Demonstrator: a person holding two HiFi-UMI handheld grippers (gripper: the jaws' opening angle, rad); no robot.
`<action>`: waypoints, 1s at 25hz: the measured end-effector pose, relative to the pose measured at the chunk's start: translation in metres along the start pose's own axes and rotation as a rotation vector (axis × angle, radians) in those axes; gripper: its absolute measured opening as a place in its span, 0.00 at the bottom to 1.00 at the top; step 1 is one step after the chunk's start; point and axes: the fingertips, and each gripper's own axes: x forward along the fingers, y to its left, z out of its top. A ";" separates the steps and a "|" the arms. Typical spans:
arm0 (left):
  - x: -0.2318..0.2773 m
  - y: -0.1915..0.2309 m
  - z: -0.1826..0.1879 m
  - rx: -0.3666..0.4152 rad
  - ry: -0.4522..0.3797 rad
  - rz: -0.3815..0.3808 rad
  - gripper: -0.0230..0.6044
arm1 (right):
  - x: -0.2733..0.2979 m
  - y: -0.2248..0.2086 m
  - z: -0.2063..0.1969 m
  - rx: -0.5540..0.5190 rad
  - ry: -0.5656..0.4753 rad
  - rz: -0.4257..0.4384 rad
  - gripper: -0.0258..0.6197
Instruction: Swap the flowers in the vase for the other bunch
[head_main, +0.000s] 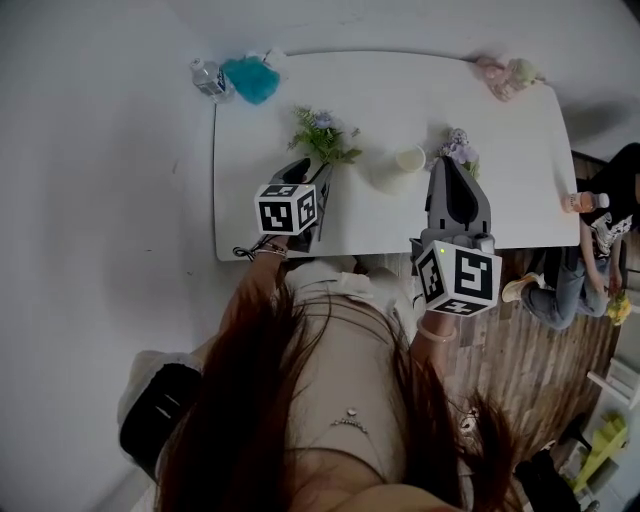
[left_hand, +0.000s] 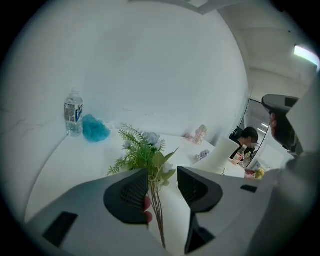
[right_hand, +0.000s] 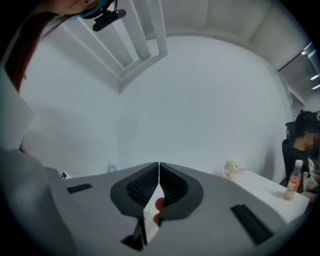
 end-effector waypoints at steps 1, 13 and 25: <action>-0.003 -0.003 0.002 -0.003 -0.012 0.006 0.33 | -0.002 -0.002 0.001 0.000 -0.004 0.007 0.08; -0.053 -0.073 0.010 -0.026 -0.153 0.054 0.23 | -0.058 -0.040 0.004 0.005 -0.005 0.078 0.08; -0.102 -0.139 0.007 -0.005 -0.247 0.036 0.18 | -0.110 -0.049 -0.003 0.021 -0.008 0.130 0.08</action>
